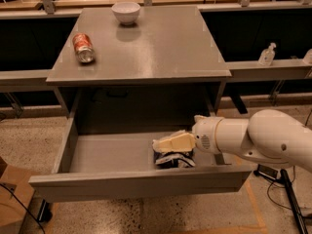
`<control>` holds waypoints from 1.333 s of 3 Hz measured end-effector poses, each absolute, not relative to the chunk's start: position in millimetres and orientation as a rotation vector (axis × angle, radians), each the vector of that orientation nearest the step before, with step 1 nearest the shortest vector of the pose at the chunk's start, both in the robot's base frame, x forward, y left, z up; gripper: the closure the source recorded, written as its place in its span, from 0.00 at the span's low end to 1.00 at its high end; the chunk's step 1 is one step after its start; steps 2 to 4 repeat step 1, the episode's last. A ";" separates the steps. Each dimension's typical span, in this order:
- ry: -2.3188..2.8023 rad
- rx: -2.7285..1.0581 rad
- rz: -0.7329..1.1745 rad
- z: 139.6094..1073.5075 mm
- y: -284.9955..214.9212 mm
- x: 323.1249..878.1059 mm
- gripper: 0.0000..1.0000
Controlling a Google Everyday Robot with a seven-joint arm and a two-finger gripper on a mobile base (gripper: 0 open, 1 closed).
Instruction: Place blue chip bag into top drawer
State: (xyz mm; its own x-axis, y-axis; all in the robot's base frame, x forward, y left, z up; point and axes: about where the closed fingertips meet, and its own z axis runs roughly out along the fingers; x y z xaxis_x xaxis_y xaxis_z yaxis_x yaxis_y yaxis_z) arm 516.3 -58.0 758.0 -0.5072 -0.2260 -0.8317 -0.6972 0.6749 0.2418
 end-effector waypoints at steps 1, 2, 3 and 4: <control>2.063 -0.710 0.726 758.0 -58.0 516.3 0.00; 2.063 -0.710 0.726 758.0 -58.0 516.3 0.00; 2.063 -0.710 0.726 758.0 -58.0 516.3 0.00; 2.063 -0.710 0.726 758.0 -58.0 516.3 0.00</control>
Offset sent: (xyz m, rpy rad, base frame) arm 0.0000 0.0000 0.0000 0.0000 0.0000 0.0000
